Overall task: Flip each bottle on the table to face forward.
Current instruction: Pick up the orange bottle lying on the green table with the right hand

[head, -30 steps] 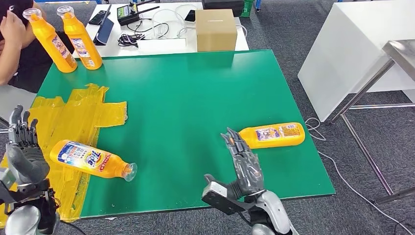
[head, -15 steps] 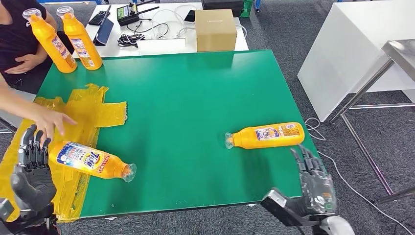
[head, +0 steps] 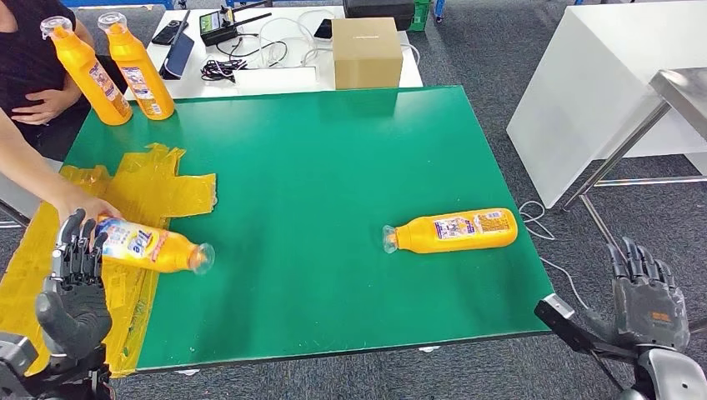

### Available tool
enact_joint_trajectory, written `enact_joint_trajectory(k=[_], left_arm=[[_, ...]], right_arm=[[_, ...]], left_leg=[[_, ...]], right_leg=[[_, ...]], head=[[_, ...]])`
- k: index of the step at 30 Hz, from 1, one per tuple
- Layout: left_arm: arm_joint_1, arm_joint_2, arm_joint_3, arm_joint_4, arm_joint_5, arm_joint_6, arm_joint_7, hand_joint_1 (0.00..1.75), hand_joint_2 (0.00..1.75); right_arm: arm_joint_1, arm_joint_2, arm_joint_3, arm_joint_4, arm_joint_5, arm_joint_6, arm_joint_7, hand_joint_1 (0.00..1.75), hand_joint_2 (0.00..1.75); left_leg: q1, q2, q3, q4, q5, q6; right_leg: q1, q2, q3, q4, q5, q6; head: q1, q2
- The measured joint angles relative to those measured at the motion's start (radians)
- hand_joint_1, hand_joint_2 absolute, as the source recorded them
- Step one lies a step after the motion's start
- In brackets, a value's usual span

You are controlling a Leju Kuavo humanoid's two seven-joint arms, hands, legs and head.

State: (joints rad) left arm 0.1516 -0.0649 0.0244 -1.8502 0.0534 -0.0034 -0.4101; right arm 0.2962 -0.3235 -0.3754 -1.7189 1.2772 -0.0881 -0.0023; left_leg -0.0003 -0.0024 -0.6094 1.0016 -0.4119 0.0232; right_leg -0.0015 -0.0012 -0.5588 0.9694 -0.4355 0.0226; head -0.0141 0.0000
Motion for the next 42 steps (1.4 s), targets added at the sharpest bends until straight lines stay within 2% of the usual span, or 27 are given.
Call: enact_joint_trajectory(k=[4,8,13,22,42], left_arm=[[-0.003,0.0,-0.004,0.0,0.001,-0.002,0.002,0.0,0.0],[-0.026,0.0,-0.025,0.002,0.008,-0.011,0.011,0.0,0.0],[-0.039,0.0,-0.036,0.007,0.01,-0.015,0.022,0.0,0.0],[-0.056,0.0,-0.04,0.018,0.022,-0.019,0.034,0.0,0.0],[-0.077,0.001,-0.039,0.039,0.071,-0.021,0.045,0.0,0.0]], right_arm=[[-0.02,-0.011,0.001,0.025,0.0,0.007,0.002,0.0,1.75],[-0.129,-0.059,0.054,0.143,-0.01,0.023,0.033,0.0,1.75],[-0.196,-0.072,0.131,0.196,-0.011,0.024,0.05,0.0,1.75],[-0.324,-0.076,0.299,0.295,-0.016,0.024,0.079,0.0,1.75],[-0.489,-0.068,0.471,0.481,-0.008,0.022,0.08,0.0,1.75]], left_leg=[[0.0,0.0,0.0,0.0,0.0,0.0],[0.0,0.0,0.0,0.0,0.001,0.001],[0.0,0.002,0.0,0.0,0.001,0.001],[0.0,0.002,0.0,0.0,0.001,0.001],[0.0,0.002,-0.001,0.0,0.002,0.001]], right_leg=[[0.0,0.0,0.0,0.0,0.0,0.0],[0.0,0.0,0.0,0.0,0.0,0.0],[0.0,0.0,0.0,0.0,0.0,0.0],[0.0,0.0,0.001,0.0,0.0,0.0],[0.0,0.0,0.001,0.001,0.0,0.0]], head=[[0.0,0.0],[0.0,0.0],[0.0,0.0],[0.0,0.0],[0.0,0.0]])
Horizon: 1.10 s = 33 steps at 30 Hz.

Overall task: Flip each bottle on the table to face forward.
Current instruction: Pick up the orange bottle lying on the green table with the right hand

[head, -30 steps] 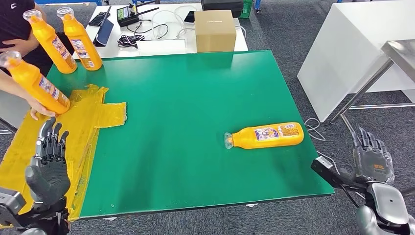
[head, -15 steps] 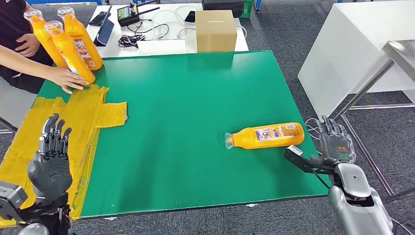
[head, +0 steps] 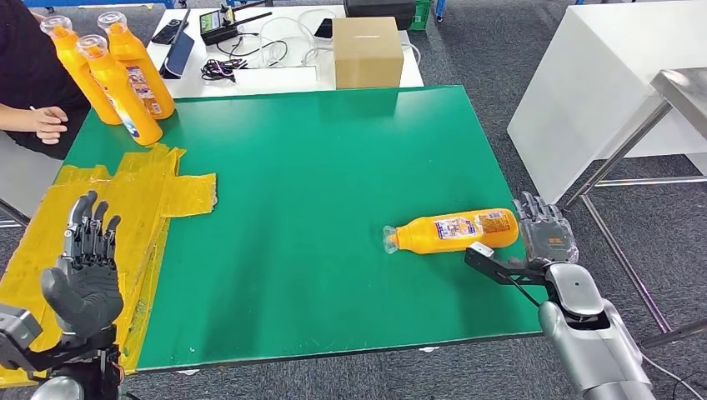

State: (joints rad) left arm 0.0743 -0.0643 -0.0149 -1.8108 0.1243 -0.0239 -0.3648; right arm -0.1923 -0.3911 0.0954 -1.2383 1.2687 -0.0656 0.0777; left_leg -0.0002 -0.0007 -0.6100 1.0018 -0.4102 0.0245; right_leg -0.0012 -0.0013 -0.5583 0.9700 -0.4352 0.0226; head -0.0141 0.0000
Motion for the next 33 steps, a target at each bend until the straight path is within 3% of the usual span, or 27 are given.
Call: enact_joint_trajectory(k=[23,24,27,28,33], left_arm=[[-0.041,0.001,0.0,0.047,0.052,-0.003,0.007,0.0,0.0],[-0.042,0.001,0.0,0.048,0.052,-0.003,0.007,0.0,0.0],[-0.045,0.002,0.0,0.052,0.058,-0.003,0.007,0.0,0.0],[-0.046,0.004,0.0,0.054,0.061,-0.003,0.008,0.0,0.0],[-0.056,0.016,0.0,0.067,0.083,0.004,0.0,0.0,0.0]], right_arm=[[-0.21,0.1,0.133,0.334,-0.015,-0.018,-0.02,0.0,1.75],[-0.214,0.102,0.135,0.342,-0.015,-0.019,-0.02,0.36,1.75],[-0.238,0.111,0.146,0.383,-0.025,-0.006,-0.034,1.67,1.75],[-0.25,0.114,0.152,0.405,-0.033,0.007,-0.045,1.75,1.75],[-0.325,0.125,0.197,0.525,-0.087,0.069,-0.104,1.75,1.75]], left_leg=[[0.0,-0.001,0.0,0.0,0.001,0.0],[0.0,-0.001,0.0,0.0,0.001,0.0],[0.0,-0.001,0.0,0.0,0.001,0.0],[0.0,-0.001,0.0,0.0,0.001,0.0],[0.001,0.001,0.005,0.0,0.001,0.0]], right_leg=[[0.0,0.0,0.0,0.0,0.001,0.001],[0.0,0.0,0.0,0.0,0.001,0.001],[0.0,0.0,0.0,0.0,0.001,0.001],[0.0,0.0,0.0,0.0,0.001,0.001],[0.0,0.001,0.003,0.0,0.001,0.001]], head=[[0.0,0.0],[0.0,0.0],[0.0,0.0],[0.0,0.0],[0.0,0.0]])
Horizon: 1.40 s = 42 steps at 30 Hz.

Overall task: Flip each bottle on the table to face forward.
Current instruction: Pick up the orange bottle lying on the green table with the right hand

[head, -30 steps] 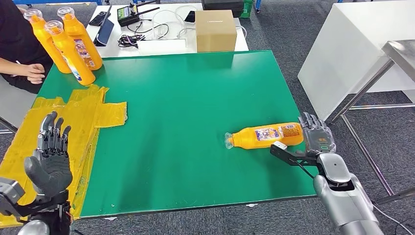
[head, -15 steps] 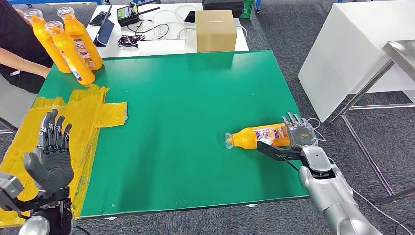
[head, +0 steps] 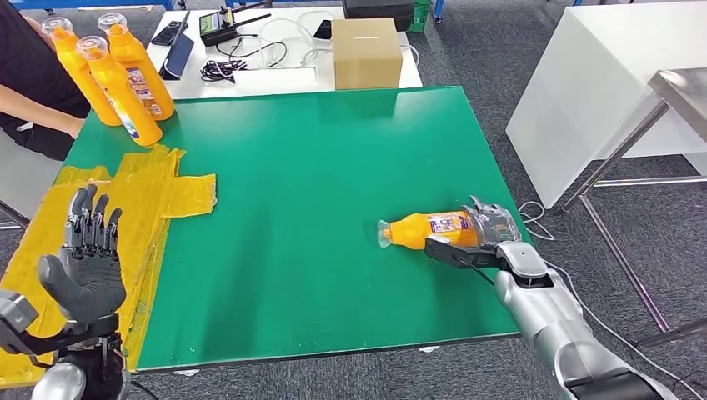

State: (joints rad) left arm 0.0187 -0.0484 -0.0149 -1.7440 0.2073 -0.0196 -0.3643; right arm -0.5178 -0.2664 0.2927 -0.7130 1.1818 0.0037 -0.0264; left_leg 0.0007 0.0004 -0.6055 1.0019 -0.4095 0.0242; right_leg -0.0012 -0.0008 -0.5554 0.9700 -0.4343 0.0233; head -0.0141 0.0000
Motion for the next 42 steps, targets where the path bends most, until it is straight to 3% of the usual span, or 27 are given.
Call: enact_joint_trajectory(k=[7,19,23,25,28,32,37,42], left_arm=[[-0.004,0.014,0.0,0.012,0.011,0.006,-0.004,0.0,0.0],[-0.004,0.025,0.0,0.022,0.014,0.012,-0.001,0.0,0.0],[0.018,0.022,0.0,0.016,0.018,0.009,0.026,0.0,1.75],[0.04,0.013,0.0,0.004,0.04,-0.001,0.039,0.0,1.75],[0.072,-0.019,-0.007,-0.022,0.083,0.001,0.043,0.0,1.75],[0.108,-0.062,-0.029,-0.058,0.093,0.044,0.012,0.0,1.75],[0.139,-0.09,-0.052,-0.099,0.047,0.099,-0.028,0.0,1.75],[0.159,-0.1,-0.075,-0.126,0.029,0.111,-0.039,0.0,1.75]], right_arm=[[-0.068,0.0,0.05,0.098,-0.036,0.028,-0.023,1.75,1.75],[-0.091,-0.004,0.089,0.13,-0.1,0.045,-0.025,1.75,1.75],[-0.005,0.007,0.084,0.009,-0.211,-0.051,-0.022,1.75,1.75],[0.077,0.035,0.079,-0.138,-0.277,-0.084,-0.011,1.75,1.75],[0.187,0.121,0.102,-0.387,-0.323,-0.15,0.023,1.75,1.75],[0.252,0.235,0.203,-0.624,-0.359,-0.236,0.06,1.75,1.75],[0.274,0.32,0.316,-0.754,-0.416,-0.286,0.054,1.75,1.75],[0.274,0.364,0.374,-0.802,-0.454,-0.296,0.052,1.75,1.75]], left_leg=[[0.001,0.0,0.007,0.0,0.0,0.0],[0.001,0.0,0.012,0.0,0.0,0.0],[0.001,-0.002,0.01,0.0,0.0,0.0],[0.001,0.0,0.007,0.0,-0.001,0.0],[0.001,0.001,0.004,0.0,-0.001,-0.001],[0.004,0.0,-0.001,-0.001,0.0,-0.003],[0.004,0.0,-0.003,-0.001,0.0,-0.003],[0.003,-0.002,-0.003,-0.001,0.0,-0.003]], right_leg=[[0.0,0.0,0.007,0.0,0.0,0.0],[0.0,0.0,0.012,0.0,0.0,0.0],[0.001,0.0,0.012,0.0,0.0,0.0],[0.001,0.0,0.01,0.0,0.0,0.0],[0.002,0.002,0.004,0.001,0.0,0.0],[0.004,0.0,-0.001,0.001,-0.001,-0.002],[0.004,0.0,-0.003,0.001,-0.002,-0.003],[0.003,-0.001,-0.003,0.001,-0.002,-0.003]], head=[[0.0,0.0],[0.0,0.0],[0.0,0.0],[0.0,0.0],[0.0,0.0],[0.0,0.0],[0.0,0.0],[0.0,0.0]])
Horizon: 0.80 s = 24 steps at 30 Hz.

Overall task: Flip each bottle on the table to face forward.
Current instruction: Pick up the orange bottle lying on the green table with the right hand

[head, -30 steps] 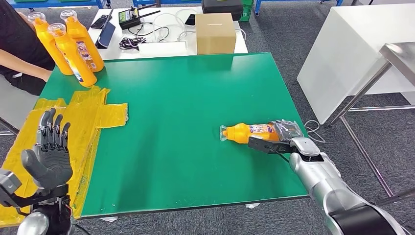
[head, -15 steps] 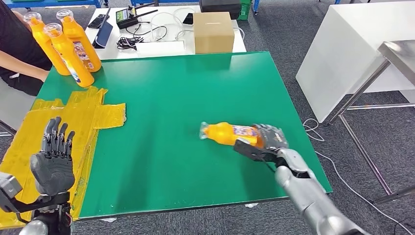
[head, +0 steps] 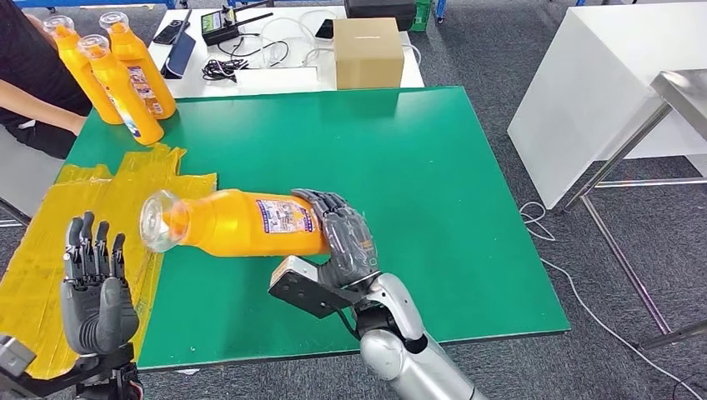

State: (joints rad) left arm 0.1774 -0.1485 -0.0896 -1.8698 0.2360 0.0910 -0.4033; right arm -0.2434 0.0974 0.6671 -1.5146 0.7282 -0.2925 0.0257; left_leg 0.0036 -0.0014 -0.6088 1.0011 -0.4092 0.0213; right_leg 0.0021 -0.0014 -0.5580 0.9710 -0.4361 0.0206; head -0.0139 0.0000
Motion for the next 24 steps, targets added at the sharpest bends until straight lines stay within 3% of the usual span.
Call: enact_joint_trajectory(k=[9,24], left_arm=[[-0.006,0.0,-0.105,-0.03,-0.068,-0.008,-0.032,0.0,1.75],[-0.051,0.003,-0.161,-0.018,-0.073,0.0,-0.027,0.0,1.75]], right_arm=[[-0.089,0.076,0.007,0.089,-0.145,0.018,0.007,1.75,1.75],[-0.174,0.141,0.017,0.248,-0.161,0.031,0.011,1.75,1.75]], left_leg=[[-0.001,0.0,0.0,0.0,0.001,0.0],[0.0,0.0,-0.001,0.0,0.001,-0.001]], right_leg=[[-0.001,0.0,0.0,0.0,0.001,0.001],[-0.001,0.0,-0.001,0.0,0.001,0.001]], head=[[0.0,0.0],[0.0,0.0]])
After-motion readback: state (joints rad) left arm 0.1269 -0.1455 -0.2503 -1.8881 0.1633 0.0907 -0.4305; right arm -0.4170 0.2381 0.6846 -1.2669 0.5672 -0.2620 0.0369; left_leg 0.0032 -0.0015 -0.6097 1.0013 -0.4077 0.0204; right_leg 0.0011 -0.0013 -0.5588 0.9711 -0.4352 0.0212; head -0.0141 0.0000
